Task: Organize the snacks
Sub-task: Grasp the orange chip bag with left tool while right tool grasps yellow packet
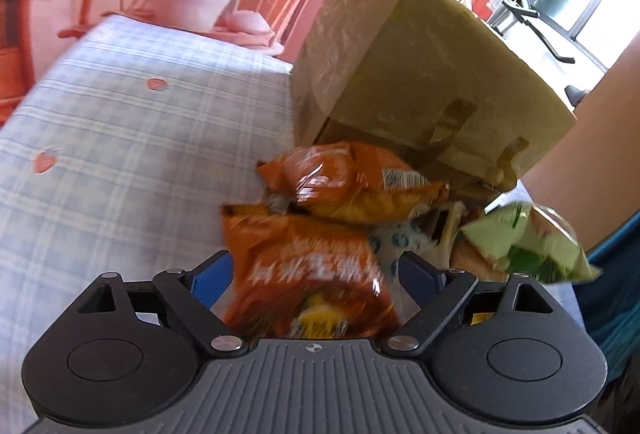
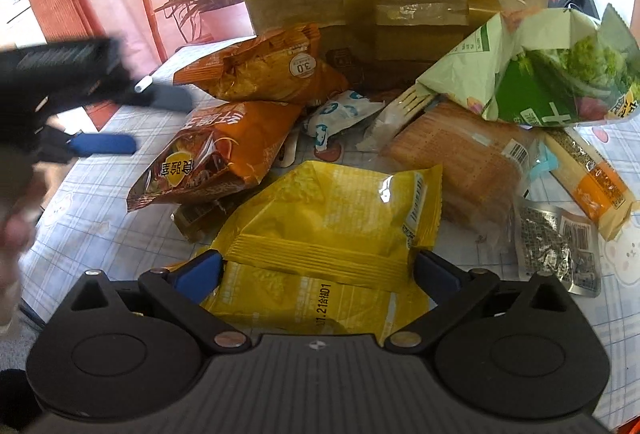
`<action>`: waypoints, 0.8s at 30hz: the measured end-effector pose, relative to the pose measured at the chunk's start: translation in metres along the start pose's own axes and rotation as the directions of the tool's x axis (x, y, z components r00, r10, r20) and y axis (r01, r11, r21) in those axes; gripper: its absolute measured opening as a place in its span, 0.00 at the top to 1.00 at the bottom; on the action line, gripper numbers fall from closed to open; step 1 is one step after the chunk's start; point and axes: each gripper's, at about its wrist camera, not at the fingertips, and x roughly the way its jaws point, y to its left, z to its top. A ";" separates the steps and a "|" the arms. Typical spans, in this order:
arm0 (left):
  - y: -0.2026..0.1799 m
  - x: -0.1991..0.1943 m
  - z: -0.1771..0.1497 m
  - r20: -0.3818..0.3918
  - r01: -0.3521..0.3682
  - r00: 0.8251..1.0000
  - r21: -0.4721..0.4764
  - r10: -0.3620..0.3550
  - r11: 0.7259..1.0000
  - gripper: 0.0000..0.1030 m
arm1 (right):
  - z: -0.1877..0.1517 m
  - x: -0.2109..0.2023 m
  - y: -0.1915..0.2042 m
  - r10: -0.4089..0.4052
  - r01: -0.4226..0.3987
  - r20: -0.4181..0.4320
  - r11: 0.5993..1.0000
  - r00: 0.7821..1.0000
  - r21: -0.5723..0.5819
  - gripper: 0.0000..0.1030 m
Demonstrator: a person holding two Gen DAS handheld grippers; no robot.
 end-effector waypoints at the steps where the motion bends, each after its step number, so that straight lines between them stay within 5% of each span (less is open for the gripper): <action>1: -0.002 0.006 0.003 -0.006 -0.011 1.000 -0.006 0.011 1.000 0.12 | 0.000 0.000 -0.001 0.005 -0.005 0.002 1.000 1.000 0.003 0.00; 7: -0.001 0.033 0.003 -0.079 -0.062 0.995 -0.051 0.058 0.997 0.10 | -0.003 -0.001 -0.006 0.026 -0.026 0.016 1.000 1.000 0.009 0.00; 14: 0.008 0.046 -0.003 -0.105 -0.015 0.994 -0.089 0.006 0.996 0.10 | -0.005 0.000 -0.009 0.041 -0.041 0.026 0.999 0.999 0.006 0.00; 24: 0.008 0.030 -0.014 -0.057 0.000 0.998 -0.023 -0.001 1.000 0.35 | -0.008 -0.004 -0.011 0.063 -0.064 0.048 0.998 0.997 0.021 0.02</action>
